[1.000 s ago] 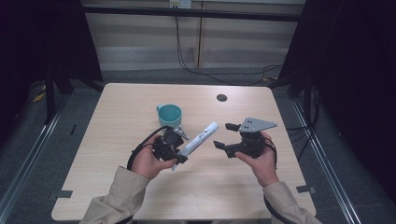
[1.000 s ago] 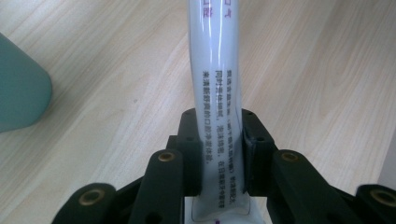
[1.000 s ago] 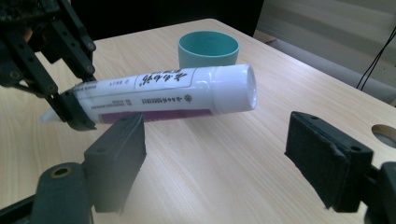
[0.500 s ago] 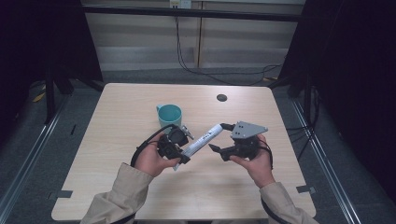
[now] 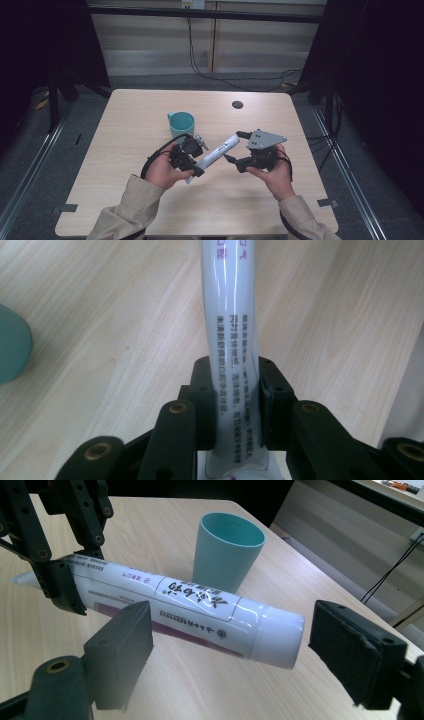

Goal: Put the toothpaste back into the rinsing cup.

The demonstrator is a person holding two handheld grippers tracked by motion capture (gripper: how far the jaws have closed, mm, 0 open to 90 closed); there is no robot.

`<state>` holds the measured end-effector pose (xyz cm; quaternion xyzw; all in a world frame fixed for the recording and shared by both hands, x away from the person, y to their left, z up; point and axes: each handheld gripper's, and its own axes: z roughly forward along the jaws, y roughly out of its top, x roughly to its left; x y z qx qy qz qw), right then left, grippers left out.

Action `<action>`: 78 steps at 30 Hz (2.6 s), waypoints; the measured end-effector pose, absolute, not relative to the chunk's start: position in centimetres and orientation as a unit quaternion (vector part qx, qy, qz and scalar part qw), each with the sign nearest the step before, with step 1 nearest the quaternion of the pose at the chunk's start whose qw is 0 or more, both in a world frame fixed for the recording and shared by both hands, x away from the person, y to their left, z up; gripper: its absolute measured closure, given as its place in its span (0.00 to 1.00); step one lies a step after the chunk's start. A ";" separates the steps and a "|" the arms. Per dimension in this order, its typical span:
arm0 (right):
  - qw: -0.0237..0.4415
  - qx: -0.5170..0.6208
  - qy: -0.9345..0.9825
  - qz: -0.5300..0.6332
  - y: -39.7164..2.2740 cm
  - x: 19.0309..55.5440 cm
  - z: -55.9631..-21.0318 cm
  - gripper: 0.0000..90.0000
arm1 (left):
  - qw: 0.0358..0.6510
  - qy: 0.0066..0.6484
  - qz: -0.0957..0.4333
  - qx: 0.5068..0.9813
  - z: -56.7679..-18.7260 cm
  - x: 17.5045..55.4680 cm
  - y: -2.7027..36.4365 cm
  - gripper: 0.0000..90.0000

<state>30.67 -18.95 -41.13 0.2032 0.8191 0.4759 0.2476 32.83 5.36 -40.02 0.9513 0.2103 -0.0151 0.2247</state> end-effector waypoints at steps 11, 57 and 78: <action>0.243 0.199 0.818 0.481 -19.0 30.6 -41.1 0.19 | 0.211 0.202 -0.018 0.956 -39.8 33.0 5.3 0.81; 0.189 0.153 0.855 0.458 -17.7 30.7 -43.1 0.19 | 0.283 0.211 -0.010 0.936 -37.5 33.0 5.0 0.81; 0.155 0.170 0.892 0.388 -17.3 30.3 -43.7 0.77 | 0.418 0.227 0.020 0.880 -35.6 33.4 5.6 0.40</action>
